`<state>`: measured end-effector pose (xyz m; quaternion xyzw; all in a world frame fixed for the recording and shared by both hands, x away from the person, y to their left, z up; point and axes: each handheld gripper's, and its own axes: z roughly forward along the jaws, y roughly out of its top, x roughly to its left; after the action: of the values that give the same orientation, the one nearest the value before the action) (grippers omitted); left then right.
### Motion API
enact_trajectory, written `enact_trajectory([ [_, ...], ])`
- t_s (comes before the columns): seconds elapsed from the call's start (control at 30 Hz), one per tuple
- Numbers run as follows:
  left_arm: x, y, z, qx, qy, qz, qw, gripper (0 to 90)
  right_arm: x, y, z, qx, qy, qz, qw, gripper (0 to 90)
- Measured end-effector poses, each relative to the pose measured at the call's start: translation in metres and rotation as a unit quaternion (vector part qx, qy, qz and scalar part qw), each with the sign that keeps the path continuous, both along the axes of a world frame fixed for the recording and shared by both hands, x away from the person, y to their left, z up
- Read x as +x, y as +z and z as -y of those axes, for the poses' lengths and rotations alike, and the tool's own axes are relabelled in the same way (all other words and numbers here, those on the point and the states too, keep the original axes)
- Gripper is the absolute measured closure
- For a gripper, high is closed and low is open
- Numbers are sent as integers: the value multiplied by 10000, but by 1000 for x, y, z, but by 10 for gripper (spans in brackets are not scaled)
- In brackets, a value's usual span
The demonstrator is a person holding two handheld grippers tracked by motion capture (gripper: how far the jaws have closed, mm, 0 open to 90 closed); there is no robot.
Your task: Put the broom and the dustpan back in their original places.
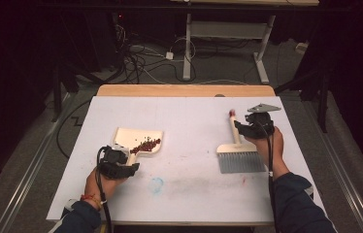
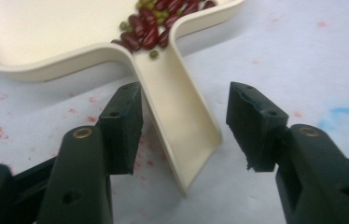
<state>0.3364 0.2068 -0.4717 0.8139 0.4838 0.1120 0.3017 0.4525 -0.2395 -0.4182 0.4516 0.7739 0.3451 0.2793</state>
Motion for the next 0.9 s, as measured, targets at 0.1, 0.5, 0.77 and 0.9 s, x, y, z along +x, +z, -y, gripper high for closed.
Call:
enact_trajectory([
  [0.1, -12, 4, -4, 125, -154, 493, 9986, 384, -2, 1, -5, -120, 84, 61, 9999, 463],
  [0.5, -35, 3, -17, 75, -406, 1487, 9880, 198, -21, 13, -7, 274, 245, 579, 9976, 342],
  [0.77, -45, -1, -15, 118, -611, 1651, 9843, 181, -30, 19, -6, 431, 246, 752, 9959, 262],
  [0.9, -46, -4, -15, 98, -580, 1611, 9852, 164, -34, 22, -6, 466, 517, 816, 9942, 215],
])
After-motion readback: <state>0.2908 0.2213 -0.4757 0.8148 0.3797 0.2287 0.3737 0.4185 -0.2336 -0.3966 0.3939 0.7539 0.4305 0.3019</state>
